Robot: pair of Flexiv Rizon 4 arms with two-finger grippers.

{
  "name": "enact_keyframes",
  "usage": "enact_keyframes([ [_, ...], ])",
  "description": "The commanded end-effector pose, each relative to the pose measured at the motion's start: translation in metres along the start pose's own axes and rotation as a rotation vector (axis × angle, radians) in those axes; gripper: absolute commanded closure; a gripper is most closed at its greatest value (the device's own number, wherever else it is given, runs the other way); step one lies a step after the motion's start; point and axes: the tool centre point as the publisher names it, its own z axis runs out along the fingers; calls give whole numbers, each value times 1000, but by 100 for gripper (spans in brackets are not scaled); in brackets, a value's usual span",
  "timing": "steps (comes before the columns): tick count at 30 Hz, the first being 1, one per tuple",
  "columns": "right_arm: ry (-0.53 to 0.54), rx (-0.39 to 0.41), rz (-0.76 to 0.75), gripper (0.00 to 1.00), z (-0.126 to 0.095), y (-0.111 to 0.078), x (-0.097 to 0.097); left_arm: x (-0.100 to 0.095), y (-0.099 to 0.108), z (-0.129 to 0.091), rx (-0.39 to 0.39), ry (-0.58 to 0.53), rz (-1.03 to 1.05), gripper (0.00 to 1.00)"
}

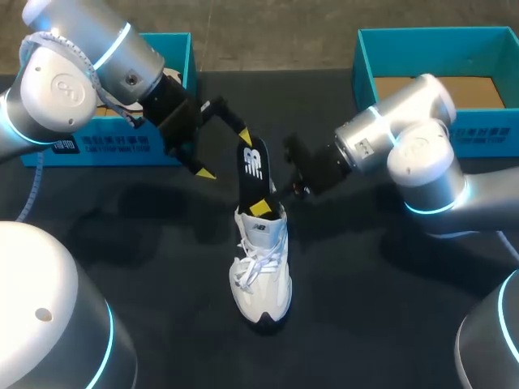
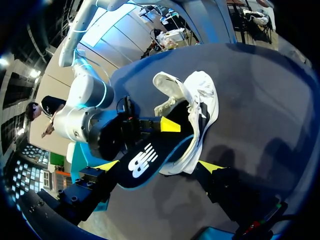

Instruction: Take the shoe out of the shoebox, open the shoe tongue, remove and reinsert the insole, then place the shoe into the shoebox

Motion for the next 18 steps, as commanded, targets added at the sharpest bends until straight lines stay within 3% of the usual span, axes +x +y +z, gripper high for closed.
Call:
enact_keyframes([
  [1, -7, -1, 13, 100, 3, -7, 4, 0, 1, 2, 5, 4, 1, 0],
  [4, -9, 2, 15, 98, 3, -7, 4, 0, 2, 2, 8, 6, 3, 0],
  [9, -48, -9, -24, 76, -5, 7, 6, 0, 2, 2, 11, 10, 11, 0],
  [18, -72, -9, -60, 75, -12, 24, 1, 1, 4, 3, 9, 25, 20, 0],
])
